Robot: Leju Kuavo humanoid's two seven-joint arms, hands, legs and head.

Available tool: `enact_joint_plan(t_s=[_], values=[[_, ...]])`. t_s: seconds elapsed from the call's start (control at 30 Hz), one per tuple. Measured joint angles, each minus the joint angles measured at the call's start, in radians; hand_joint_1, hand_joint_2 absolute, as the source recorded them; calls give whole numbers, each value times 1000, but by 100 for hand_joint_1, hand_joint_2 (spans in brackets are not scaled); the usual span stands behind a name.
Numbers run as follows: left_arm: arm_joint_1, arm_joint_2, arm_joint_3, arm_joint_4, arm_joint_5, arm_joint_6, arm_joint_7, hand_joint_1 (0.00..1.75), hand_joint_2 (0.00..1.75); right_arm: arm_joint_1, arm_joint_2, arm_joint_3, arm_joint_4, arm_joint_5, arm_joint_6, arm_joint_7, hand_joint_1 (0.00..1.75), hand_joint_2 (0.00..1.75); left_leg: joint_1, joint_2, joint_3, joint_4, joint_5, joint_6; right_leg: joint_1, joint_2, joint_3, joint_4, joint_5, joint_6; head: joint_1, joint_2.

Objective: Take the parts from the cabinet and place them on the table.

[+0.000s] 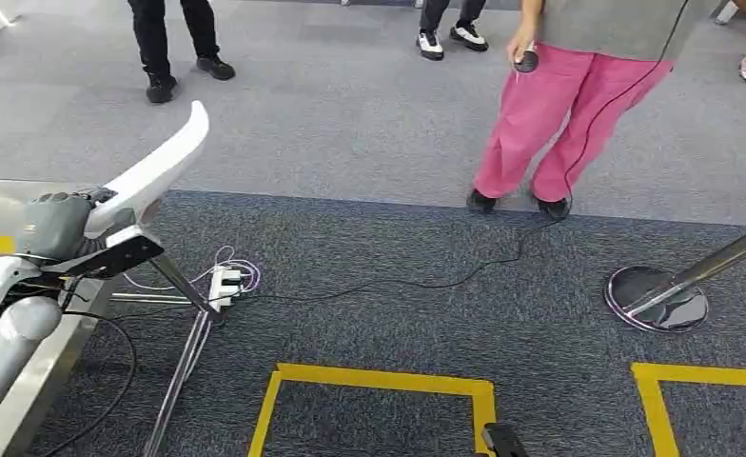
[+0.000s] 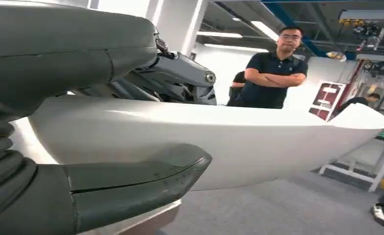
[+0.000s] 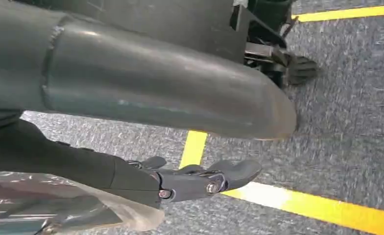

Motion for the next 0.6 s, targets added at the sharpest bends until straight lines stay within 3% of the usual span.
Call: enact_joint_plan(t_s=[0.3, 0.53, 0.6], values=[[0, -3, 0, 0, 15, -5, -4, 175, 175, 0, 0, 0, 0, -4, 3, 1, 0, 0, 3, 0, 0, 0, 1, -1, 3, 0, -1, 2, 0, 0, 0, 0], [0, -3, 0, 0, 16, -9, -6, 175, 175, -1, 0, 0, 0, -4, 7, 3, 0, 0, -6, 0, -1, 6, -7, 15, -4, -1, 3, -3, -1, 15, -1, 0], [-1, -3, 1, -1, 16, -10, -6, 175, 175, -3, 0, 0, 0, -4, 7, 3, 0, 0, 3, 2, 17, -20, 3, 27, -4, 3, -5, 10, -14, 22, 1, 0]])
